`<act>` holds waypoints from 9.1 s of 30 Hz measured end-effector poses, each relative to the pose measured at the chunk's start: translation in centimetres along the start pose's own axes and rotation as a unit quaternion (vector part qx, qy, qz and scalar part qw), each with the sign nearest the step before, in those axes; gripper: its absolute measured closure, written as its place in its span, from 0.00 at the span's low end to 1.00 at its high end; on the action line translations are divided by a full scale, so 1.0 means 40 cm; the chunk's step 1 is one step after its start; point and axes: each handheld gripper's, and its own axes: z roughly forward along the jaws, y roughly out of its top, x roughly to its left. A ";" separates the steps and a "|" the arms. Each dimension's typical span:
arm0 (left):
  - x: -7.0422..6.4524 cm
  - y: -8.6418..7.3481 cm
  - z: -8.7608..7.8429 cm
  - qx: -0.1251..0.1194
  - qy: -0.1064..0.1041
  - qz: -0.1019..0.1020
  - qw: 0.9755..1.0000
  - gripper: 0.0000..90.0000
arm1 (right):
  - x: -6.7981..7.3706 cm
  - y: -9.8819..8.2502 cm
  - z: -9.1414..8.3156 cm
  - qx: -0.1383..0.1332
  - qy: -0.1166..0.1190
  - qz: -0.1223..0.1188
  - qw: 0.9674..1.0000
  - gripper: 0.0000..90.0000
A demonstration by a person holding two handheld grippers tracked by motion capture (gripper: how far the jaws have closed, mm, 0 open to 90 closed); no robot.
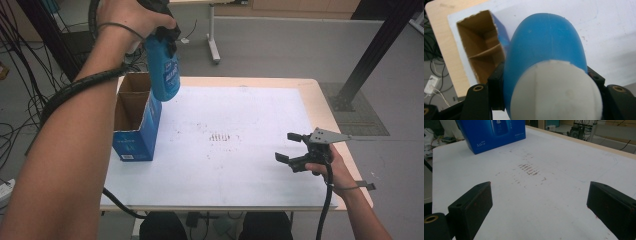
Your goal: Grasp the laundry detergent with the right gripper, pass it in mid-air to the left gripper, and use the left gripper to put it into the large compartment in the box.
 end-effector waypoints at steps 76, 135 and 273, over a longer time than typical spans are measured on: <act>0.238 -0.067 0.285 0.060 0.029 -0.147 0.987 0.42 | 0.005 -0.019 -0.008 0.006 -0.011 0.012 1.000 0.06; 0.244 -0.132 0.518 0.088 0.022 -0.142 0.986 0.42 | 0.008 -0.025 0.017 0.016 -0.007 0.018 1.000 0.06; 0.215 -0.123 0.504 0.098 0.044 -0.158 0.982 0.33 | -0.007 -0.043 0.015 0.005 -0.007 0.027 1.000 0.06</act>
